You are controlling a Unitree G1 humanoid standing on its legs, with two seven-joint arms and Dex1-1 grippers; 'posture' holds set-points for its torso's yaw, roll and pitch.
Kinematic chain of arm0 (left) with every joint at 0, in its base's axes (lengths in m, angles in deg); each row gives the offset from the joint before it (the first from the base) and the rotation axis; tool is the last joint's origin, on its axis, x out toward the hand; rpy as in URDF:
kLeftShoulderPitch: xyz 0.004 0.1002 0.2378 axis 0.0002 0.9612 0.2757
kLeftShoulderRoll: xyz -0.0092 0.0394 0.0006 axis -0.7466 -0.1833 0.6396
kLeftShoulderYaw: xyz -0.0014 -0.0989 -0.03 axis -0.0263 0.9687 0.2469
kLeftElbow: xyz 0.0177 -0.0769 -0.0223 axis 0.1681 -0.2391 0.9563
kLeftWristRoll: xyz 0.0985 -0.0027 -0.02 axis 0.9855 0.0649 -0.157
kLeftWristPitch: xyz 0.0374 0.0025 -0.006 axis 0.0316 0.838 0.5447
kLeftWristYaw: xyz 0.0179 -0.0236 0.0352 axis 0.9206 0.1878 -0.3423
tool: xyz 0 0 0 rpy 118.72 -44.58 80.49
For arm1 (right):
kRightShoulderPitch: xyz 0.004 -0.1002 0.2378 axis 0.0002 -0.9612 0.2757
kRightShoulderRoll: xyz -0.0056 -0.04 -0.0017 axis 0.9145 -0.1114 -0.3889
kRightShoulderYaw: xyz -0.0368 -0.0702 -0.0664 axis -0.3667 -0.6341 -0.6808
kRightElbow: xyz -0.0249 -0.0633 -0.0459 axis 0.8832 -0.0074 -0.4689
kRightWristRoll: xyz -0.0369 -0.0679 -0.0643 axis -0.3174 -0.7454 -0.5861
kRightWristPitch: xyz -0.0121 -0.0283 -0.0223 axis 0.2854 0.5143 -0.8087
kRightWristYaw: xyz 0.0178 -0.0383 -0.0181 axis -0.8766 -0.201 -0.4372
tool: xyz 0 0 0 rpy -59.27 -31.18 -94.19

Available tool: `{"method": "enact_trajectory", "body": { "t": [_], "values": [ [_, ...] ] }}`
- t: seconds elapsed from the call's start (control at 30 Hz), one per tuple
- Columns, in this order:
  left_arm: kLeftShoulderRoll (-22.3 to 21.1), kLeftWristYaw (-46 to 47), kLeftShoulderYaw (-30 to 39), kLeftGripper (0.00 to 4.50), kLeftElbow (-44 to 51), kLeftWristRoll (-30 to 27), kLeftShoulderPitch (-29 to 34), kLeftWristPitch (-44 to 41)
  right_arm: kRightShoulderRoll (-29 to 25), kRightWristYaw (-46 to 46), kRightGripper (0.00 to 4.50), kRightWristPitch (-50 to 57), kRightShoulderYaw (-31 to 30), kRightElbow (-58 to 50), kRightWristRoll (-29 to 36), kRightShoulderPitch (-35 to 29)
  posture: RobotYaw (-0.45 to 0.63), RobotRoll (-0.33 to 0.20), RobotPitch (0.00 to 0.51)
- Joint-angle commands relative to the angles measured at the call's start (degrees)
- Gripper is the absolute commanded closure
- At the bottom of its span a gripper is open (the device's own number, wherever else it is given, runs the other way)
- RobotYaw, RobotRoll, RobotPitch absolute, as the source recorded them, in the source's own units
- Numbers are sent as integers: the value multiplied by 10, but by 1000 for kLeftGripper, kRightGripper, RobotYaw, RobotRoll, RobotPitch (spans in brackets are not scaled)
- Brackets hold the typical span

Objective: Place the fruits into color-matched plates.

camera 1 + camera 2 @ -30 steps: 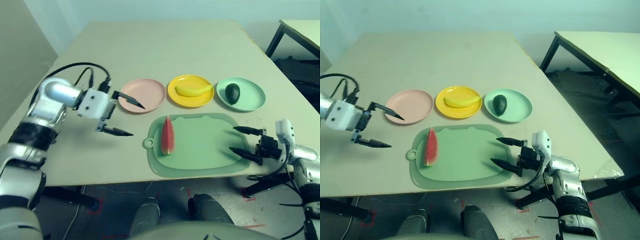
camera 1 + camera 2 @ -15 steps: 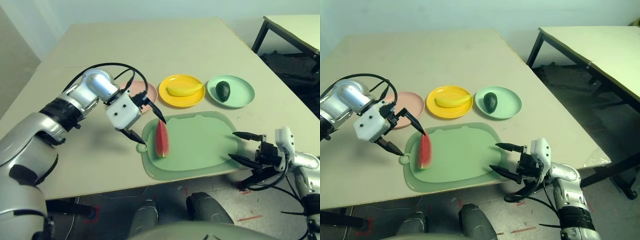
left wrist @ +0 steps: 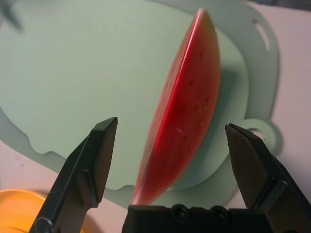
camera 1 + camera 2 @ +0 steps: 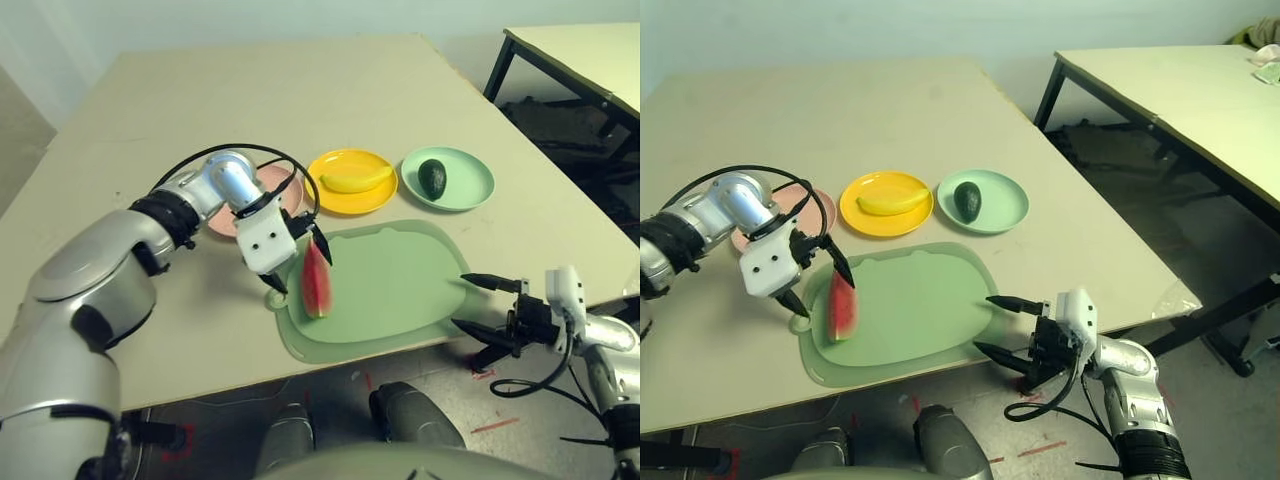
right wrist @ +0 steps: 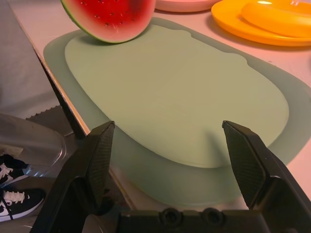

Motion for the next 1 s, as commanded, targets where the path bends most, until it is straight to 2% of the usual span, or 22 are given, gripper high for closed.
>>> {"method": "enact_trajectory", "body": {
  "t": [0.03, 0.27, 0.43, 0.57, 0.7, 0.8, 0.87, 1.0],
  "values": [
    [4, -4, 14, 0, -2, 13, 23, 3, -2, 4, 26, 4, -6, -8, 3, -2, -316, 0, 36],
    [7, -4, 22, 0, 8, 20, 57, -7, -5, 7, 26, 11, -10, -7, 3, 7, -323, 0, 26],
    [26, -4, 46, 0, -20, 49, 78, 4, -5, 10, 26, 21, -14, -27, 4, -5, -330, 0, 24],
    [59, -4, 108, 0, -73, 115, 88, 31, -8, 9, 26, 23, -18, -39, 3, -17, -331, 0, 25],
    [77, -3, 161, 857, -103, 166, 94, 31, -10, 9, 0, 24, -21, -45, 1, -20, -330, 0, 27],
    [84, -4, 188, 1921, -111, 191, 98, 29, -12, 9, 0, 22, -23, -45, 0, -18, -329, 0, 27],
    [88, -4, 200, 2405, -114, 203, 99, 30, -13, 8, 0, 20, -25, -44, 0, -15, -329, 0, 27],
    [90, -4, 211, 2407, -113, 213, 101, 21, -13, 8, 0, 19, -28, -42, 0, -9, -326, 0, 27]
  ]
}}
